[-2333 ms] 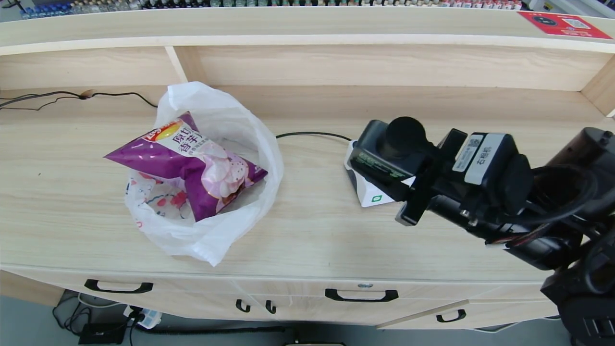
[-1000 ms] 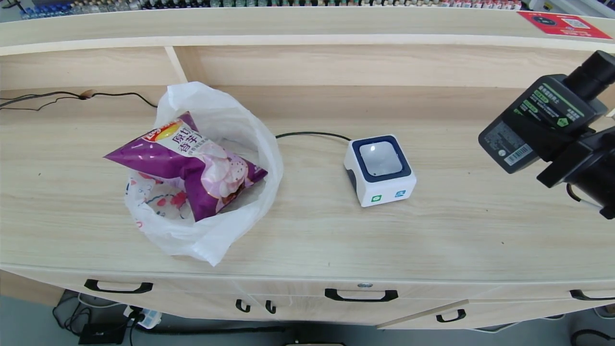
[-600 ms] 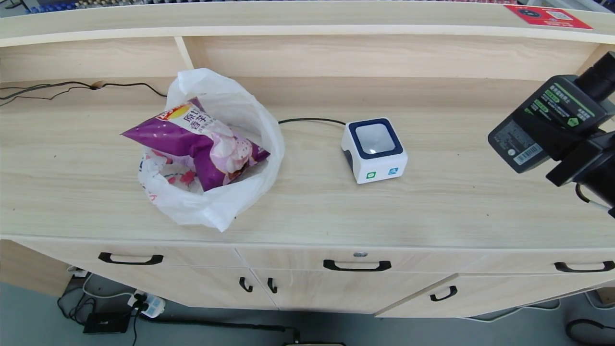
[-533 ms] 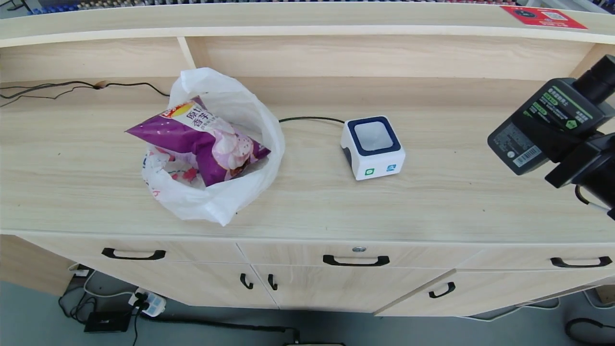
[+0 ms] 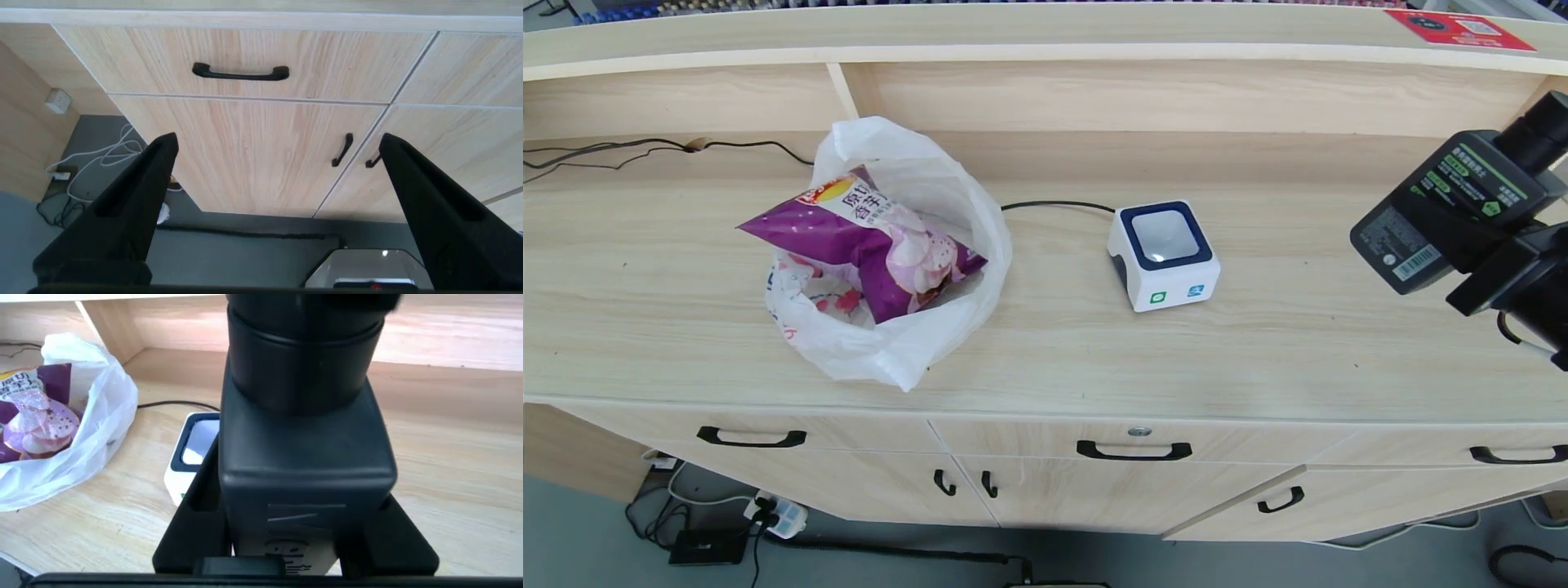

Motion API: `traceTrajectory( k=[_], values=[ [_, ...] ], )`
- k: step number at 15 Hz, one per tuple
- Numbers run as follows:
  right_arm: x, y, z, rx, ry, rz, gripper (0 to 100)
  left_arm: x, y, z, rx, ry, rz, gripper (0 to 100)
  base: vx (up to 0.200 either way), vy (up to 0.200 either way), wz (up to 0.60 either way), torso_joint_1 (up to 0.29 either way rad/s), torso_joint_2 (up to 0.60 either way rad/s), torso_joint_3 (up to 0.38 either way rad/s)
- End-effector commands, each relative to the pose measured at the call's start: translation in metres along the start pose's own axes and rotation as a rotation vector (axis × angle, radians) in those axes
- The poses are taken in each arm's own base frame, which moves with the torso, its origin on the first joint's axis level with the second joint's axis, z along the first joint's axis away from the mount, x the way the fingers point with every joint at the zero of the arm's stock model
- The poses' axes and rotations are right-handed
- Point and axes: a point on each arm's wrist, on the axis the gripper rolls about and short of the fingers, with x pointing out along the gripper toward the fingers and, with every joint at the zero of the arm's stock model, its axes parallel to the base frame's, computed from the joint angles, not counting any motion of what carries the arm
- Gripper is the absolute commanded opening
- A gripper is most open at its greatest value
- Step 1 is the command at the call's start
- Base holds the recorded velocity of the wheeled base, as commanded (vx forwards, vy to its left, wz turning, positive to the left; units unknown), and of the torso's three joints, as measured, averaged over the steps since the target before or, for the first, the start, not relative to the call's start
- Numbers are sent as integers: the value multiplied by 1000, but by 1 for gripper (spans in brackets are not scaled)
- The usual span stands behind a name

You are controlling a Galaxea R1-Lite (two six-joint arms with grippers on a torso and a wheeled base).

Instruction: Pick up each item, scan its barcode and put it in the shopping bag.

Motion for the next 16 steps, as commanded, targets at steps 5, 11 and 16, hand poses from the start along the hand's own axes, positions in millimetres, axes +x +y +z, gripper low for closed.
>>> traceTrajectory(
  k=[5,11,16],
  values=[
    [4,0,-4,-8,17,4,0,0,0,0,0,-1,-1,100,0,40,360,2,0,4],
    [22,-3,0,-14,-4,12,0,0,0,0,0,-1,-1,100,0,0,600,4,2,3],
    [40,-6,-11,-15,39,11,0,0,0,0,0,-1,-1,100,0,0,600,3,2,-2]
  ],
)
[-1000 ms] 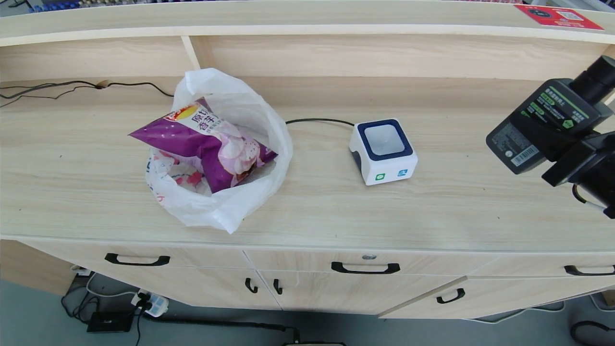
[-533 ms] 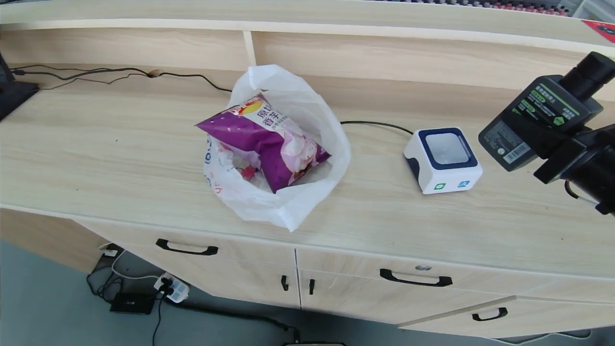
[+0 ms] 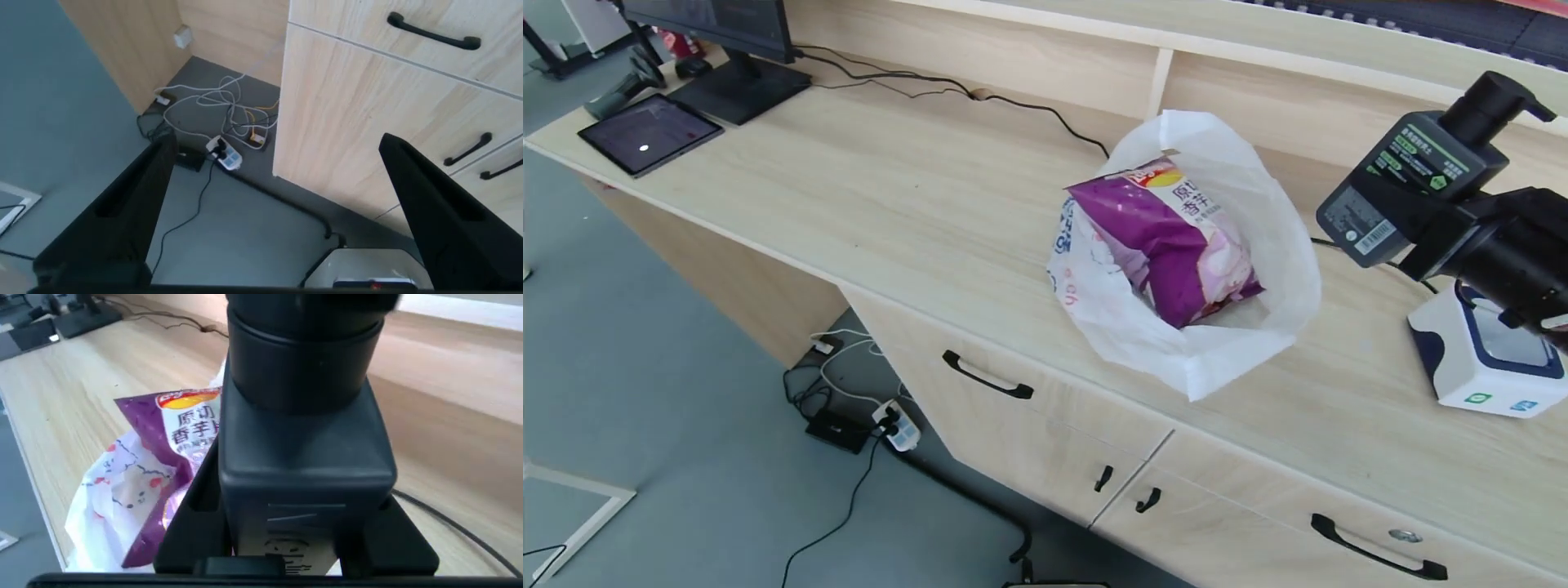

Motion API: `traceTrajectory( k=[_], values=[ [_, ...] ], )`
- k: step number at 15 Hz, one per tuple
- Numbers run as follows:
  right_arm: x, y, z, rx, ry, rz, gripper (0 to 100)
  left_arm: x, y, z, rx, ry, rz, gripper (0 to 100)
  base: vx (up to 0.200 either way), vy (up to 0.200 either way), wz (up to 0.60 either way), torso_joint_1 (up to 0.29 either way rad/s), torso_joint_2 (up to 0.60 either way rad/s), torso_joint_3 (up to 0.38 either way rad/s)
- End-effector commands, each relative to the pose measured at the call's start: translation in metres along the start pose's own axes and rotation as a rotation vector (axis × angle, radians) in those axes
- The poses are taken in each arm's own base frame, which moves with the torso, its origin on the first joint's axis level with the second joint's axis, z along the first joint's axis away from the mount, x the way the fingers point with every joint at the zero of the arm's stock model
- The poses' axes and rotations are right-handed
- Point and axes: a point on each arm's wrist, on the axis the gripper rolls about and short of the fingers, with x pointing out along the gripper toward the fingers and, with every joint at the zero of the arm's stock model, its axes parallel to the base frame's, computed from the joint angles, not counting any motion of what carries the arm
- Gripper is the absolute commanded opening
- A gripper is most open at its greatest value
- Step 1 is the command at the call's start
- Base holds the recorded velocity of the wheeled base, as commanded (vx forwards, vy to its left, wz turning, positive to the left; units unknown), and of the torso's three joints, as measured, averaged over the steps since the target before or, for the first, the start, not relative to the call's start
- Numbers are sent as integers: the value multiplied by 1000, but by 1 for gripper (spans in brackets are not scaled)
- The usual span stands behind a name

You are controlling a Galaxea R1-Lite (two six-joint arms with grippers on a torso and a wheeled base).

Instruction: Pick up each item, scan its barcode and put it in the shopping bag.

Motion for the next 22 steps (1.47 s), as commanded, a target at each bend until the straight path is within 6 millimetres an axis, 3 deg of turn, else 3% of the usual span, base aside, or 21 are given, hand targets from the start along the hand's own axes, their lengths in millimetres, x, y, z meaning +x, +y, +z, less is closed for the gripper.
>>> traceTrajectory(
  k=[1,6,22],
  values=[
    [11,-3,-20,-1,63,-4,0,0,0,0,0,-1,0,100,0,0,0,0,0,0],
    [29,-18,-47,-84,76,-34,0,0,0,0,1,-1,0,100,0,0,0,0,0,0],
    [34,-23,-65,-204,109,-29,0,0,0,0,1,-1,0,100,0,0,0,0,0,0]
  ],
)
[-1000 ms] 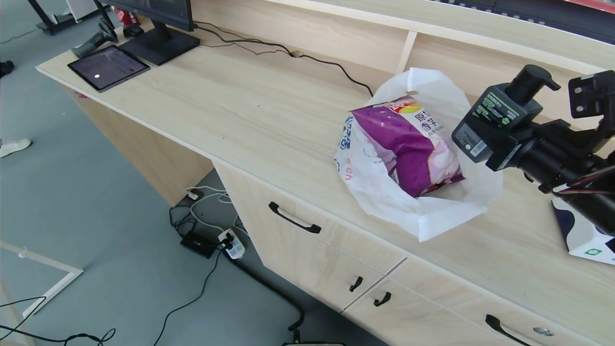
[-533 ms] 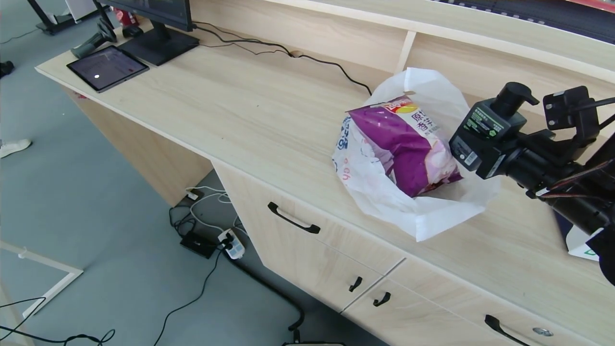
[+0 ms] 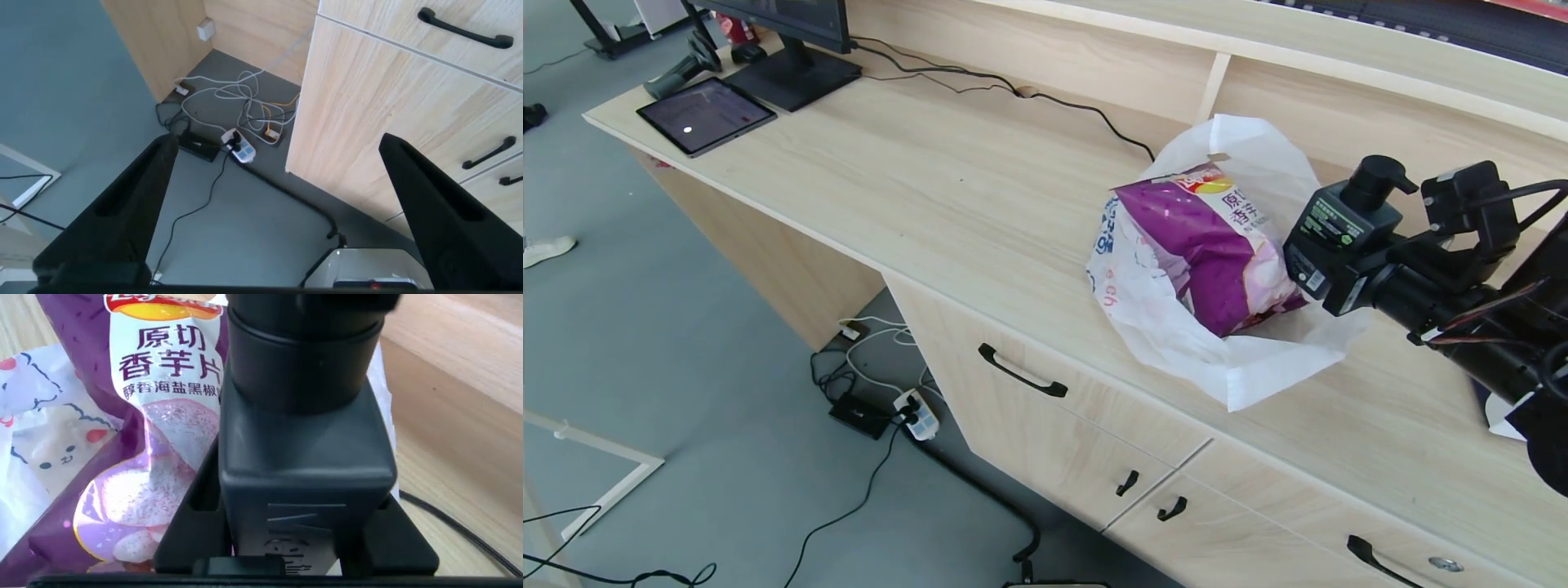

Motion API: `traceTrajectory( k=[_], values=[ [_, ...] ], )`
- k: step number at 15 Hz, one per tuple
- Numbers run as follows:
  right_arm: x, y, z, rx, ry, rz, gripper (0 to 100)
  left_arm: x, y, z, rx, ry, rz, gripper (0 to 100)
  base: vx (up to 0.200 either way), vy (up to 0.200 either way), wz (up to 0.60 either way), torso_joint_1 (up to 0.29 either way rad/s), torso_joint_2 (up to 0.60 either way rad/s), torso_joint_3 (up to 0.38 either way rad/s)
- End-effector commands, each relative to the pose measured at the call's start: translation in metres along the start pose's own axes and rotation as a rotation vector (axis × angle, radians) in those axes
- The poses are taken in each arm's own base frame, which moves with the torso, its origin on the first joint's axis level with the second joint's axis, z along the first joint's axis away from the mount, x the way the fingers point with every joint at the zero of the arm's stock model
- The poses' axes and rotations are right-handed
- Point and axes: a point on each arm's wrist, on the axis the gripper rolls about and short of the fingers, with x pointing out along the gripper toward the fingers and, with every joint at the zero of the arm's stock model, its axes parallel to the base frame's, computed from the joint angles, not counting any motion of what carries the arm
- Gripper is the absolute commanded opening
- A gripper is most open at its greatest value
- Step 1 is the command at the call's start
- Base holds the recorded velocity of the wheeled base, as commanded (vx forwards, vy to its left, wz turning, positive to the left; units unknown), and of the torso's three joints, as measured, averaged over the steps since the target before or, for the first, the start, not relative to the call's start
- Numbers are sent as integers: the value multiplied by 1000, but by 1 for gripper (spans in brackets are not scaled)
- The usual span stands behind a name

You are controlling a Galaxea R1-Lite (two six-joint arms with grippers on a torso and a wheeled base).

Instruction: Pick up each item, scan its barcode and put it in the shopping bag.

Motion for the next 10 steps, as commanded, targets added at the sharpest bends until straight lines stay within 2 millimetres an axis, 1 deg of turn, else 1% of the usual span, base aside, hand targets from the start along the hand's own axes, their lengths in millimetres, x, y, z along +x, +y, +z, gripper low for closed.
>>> traceTrajectory(
  k=[1,3,5,7,10],
  values=[
    [4,-5,-2,-6,1,-15,0,0,0,0,1,-1,0,100,0,0,0,0,0,0],
    [5,-18,-1,-37,-8,-48,0,0,0,0,2,-1,0,100,0,0,0,0,0,0],
    [6,-23,-5,-48,4,-63,0,0,0,0,4,-3,0,100,0,0,0,0,0,0],
    [3,-27,-10,-47,27,-86,0,0,0,0,5,-3,0,100,0,0,0,0,0,0],
    [3,-22,-14,-50,37,-70,0,0,0,0,5,-3,0,100,0,0,0,0,0,0]
  ],
)
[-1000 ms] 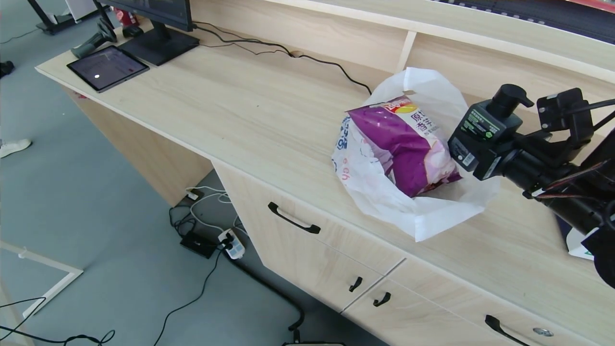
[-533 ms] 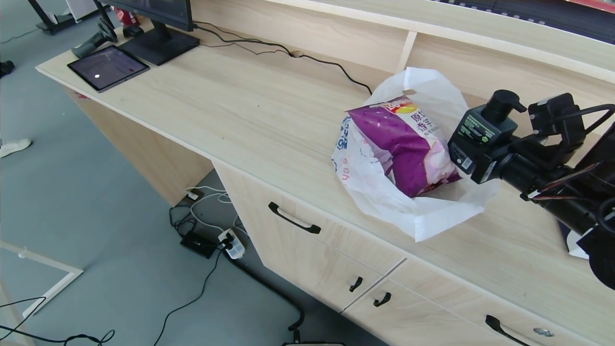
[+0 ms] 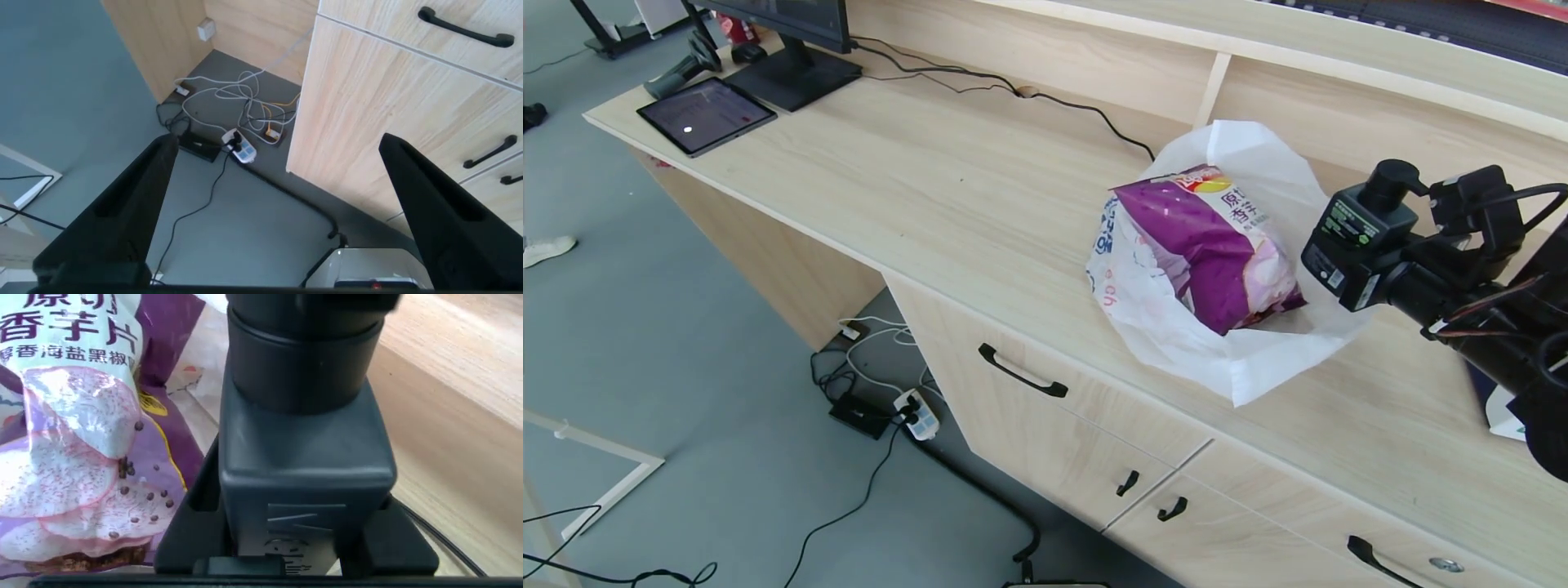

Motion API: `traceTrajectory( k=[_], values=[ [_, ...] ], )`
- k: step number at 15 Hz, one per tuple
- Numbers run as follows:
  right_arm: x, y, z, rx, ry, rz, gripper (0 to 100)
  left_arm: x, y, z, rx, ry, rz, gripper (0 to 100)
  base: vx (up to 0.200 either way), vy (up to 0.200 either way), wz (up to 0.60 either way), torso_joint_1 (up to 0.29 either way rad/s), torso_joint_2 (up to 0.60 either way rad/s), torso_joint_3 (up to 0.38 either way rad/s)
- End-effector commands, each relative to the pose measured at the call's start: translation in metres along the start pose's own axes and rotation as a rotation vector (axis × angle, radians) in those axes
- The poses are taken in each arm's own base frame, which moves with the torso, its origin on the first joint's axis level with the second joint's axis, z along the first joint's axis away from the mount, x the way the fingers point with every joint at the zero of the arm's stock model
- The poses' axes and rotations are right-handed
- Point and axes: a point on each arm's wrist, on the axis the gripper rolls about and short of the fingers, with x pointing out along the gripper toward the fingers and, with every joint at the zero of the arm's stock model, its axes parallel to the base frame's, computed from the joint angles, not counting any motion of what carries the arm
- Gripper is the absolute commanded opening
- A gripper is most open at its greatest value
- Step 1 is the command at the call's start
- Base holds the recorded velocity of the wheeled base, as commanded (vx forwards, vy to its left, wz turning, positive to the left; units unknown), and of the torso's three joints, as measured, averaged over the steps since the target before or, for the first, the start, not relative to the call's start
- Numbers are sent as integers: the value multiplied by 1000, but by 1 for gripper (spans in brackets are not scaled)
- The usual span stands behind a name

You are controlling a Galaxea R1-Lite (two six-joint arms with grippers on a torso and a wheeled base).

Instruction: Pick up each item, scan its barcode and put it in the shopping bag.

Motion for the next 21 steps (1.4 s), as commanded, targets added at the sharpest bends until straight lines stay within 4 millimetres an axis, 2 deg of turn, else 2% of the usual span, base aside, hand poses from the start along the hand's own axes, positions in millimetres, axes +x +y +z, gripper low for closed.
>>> traceTrajectory(
  k=[1,4,7,10,14,21],
  values=[
    [1,3,-3,-15,10,11,0,0,0,0,0,-1,0,100,0,0,0,0,0,0],
    [2,5,-7,-40,18,20,0,0,0,0,0,-1,0,100,0,0,0,0,0,0],
    [-2,17,-7,-33,8,50,0,0,0,0,-1,-1,0,100,0,0,0,0,0,0],
    [-8,25,3,-17,-24,69,0,0,0,0,0,-1,-1,100,0,0,0,0,0,0],
    [-8,49,1,33,-12,145,0,0,0,0,3,0,-1,100,0,0,0,0,0,0],
    [-1,48,-10,43,13,131,0,0,0,0,5,0,-1,100,0,0,0,0,0,0]
  ],
)
